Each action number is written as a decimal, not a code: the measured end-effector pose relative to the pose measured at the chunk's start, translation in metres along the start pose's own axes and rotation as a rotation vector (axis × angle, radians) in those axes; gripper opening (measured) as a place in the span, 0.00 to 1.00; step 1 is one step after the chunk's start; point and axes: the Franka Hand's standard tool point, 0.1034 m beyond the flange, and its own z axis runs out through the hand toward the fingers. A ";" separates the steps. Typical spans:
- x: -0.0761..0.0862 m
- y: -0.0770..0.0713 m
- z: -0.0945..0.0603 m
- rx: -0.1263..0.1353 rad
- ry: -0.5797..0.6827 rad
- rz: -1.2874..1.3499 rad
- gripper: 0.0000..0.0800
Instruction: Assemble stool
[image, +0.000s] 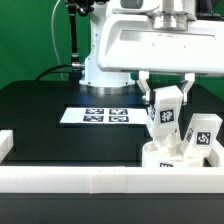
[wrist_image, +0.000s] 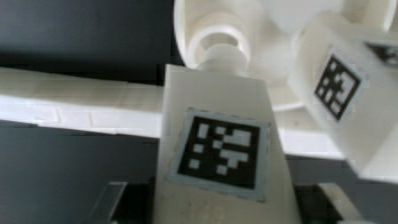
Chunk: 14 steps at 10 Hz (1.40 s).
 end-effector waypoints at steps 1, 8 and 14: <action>0.001 0.000 0.000 0.001 0.004 0.005 0.41; 0.001 0.000 0.007 -0.009 0.055 -0.095 0.41; -0.005 -0.003 0.012 -0.022 0.158 -0.118 0.41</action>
Offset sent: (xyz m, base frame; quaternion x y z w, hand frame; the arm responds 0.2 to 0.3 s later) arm 0.0013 -0.0035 -0.0081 -0.0590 0.0398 -0.1820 0.9807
